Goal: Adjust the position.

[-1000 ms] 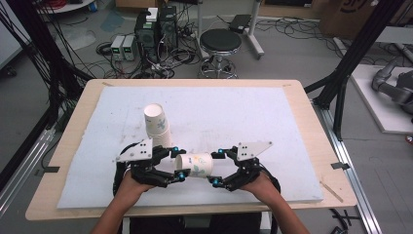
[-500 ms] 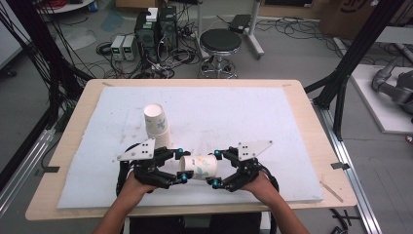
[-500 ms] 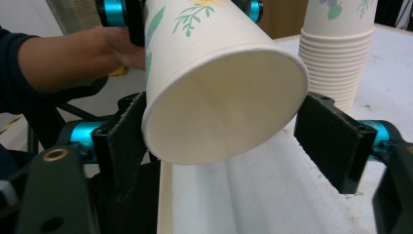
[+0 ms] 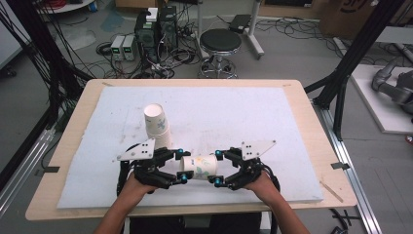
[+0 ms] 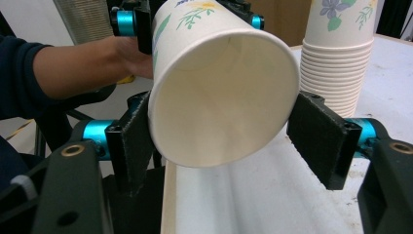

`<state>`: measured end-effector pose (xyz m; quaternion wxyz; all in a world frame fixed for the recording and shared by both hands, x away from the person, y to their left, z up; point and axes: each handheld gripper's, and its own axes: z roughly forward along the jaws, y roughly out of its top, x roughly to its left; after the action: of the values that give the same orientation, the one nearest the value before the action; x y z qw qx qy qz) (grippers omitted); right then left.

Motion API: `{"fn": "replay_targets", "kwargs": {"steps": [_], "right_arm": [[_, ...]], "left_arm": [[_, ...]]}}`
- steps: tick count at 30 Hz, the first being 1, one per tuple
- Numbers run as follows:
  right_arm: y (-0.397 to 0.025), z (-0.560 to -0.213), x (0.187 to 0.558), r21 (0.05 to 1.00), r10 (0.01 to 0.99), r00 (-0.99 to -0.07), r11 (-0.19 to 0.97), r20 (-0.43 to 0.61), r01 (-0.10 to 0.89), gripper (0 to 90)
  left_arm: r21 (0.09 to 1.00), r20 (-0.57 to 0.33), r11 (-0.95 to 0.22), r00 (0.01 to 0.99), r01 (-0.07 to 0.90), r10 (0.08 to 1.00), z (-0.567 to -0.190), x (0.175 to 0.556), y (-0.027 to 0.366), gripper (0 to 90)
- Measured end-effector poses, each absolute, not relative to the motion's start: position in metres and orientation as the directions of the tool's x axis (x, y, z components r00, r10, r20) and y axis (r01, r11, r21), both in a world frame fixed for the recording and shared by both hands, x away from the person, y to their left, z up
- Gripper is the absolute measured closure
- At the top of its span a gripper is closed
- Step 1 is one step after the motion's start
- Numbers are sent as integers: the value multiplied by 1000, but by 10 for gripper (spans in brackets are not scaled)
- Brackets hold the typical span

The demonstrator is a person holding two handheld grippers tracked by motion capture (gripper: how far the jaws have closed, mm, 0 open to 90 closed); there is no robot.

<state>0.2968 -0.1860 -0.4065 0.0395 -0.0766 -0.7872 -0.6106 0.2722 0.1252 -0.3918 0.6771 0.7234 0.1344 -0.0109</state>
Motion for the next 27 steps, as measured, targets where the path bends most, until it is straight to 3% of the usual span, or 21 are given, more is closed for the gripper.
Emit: {"fn": "replay_targets", "kwargs": {"steps": [4, 7, 18, 27], "right_arm": [[-186, -407, 298, 953, 79, -985, 253, 154, 169, 287], [-185, -407, 297, 942, 101, -985, 293, 138, 162, 287], [-173, -390, 298, 854, 154, -988, 513, 10, 89, 285], [-160, -369, 299, 775, 124, -989, 632, -83, 14, 285]], "left_arm": [[976, -177, -90, 959, 201, 220, -393, 271, 122, 207], [973, -151, -133, 956, 188, 251, -391, 270, 121, 167], [919, -36, -367, 959, 143, 282, -382, 272, 119, 169], [891, -4, -434, 959, 131, 283, -381, 274, 114, 173]]}}
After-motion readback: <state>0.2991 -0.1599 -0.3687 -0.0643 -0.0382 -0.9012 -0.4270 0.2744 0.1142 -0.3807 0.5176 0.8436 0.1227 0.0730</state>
